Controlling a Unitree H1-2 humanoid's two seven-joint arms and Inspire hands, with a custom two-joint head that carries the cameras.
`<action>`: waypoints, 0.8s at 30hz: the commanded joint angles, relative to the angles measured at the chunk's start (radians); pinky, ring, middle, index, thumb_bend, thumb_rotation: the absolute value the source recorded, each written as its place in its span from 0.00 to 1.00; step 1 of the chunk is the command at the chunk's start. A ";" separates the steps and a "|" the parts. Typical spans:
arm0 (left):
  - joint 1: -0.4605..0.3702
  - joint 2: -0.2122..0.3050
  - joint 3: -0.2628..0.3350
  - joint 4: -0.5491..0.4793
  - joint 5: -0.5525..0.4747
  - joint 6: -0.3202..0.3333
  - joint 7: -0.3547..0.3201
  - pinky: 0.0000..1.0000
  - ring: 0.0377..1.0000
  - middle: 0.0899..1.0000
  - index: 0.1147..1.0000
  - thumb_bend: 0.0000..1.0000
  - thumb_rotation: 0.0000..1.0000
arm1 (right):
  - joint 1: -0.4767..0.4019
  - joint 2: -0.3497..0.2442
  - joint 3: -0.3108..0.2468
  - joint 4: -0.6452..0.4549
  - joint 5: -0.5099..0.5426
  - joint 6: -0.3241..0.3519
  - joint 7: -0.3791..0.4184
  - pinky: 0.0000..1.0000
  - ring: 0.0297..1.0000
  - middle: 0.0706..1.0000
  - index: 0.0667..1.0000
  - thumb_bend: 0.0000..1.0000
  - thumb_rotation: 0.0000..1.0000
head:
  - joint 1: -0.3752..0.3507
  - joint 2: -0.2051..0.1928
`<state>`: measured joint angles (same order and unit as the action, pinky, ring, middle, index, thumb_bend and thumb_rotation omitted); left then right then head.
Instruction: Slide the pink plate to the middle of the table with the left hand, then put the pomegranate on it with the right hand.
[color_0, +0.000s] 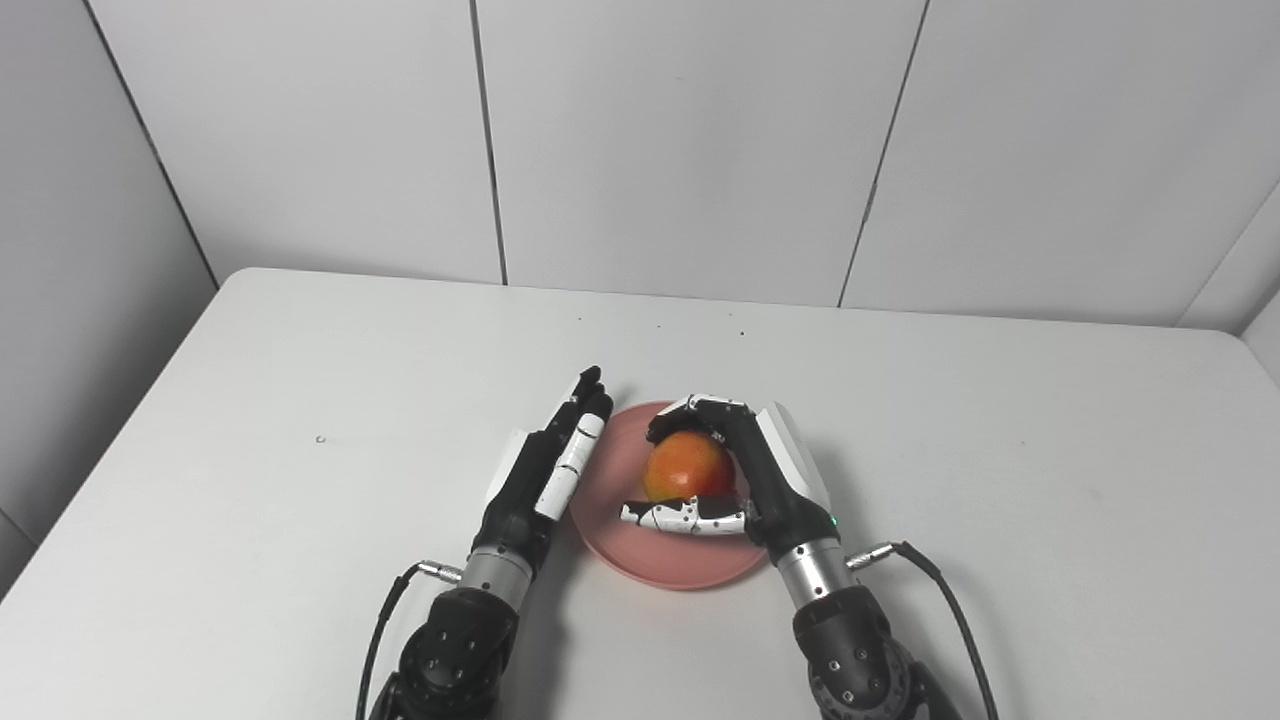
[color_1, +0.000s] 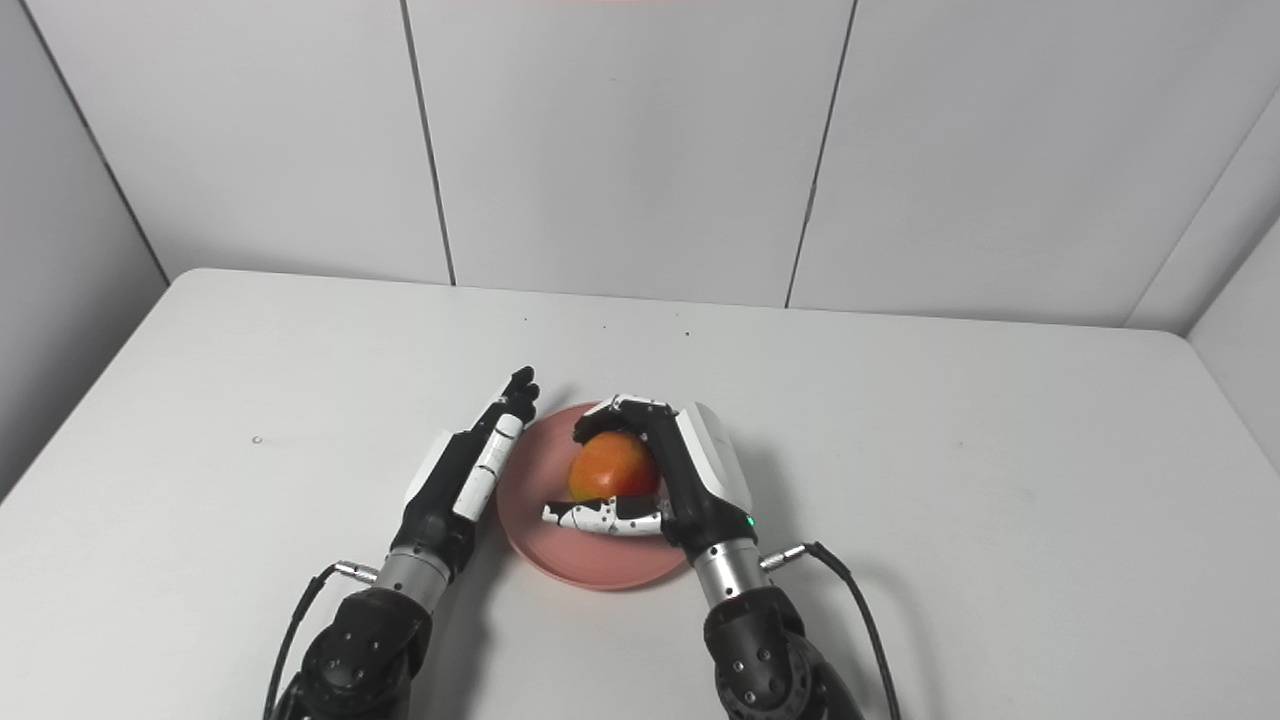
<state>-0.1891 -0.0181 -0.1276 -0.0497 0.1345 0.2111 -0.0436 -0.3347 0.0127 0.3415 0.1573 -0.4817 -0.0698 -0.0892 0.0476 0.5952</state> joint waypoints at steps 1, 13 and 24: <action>-0.038 -0.008 0.000 -0.009 0.004 -0.045 0.010 0.97 0.98 0.98 0.96 0.57 1.00 | -0.046 0.011 -0.003 0.004 -0.016 -0.079 -0.040 0.23 0.39 0.47 0.45 0.51 0.00 | 0.000 -0.002; -0.039 -0.005 0.008 -0.013 -0.011 -0.042 0.004 0.97 0.98 0.98 0.96 0.56 1.00 | -0.077 -0.015 0.049 0.086 -0.189 -0.118 -0.136 0.59 0.60 0.58 0.45 0.51 0.06 | -0.006 0.003; -0.038 -0.005 0.006 -0.025 -0.005 -0.027 0.010 0.97 0.98 0.98 0.97 0.57 1.00 | -0.071 -0.042 0.073 0.063 -0.234 -0.089 -0.105 0.72 0.79 0.75 0.66 0.51 0.09 | -0.012 0.010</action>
<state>-0.1934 -0.0175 -0.1152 -0.0438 0.1162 0.2046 -0.0405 -0.3735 -0.0289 0.4132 0.2602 -0.7090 -0.1372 -0.1983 0.0353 0.6044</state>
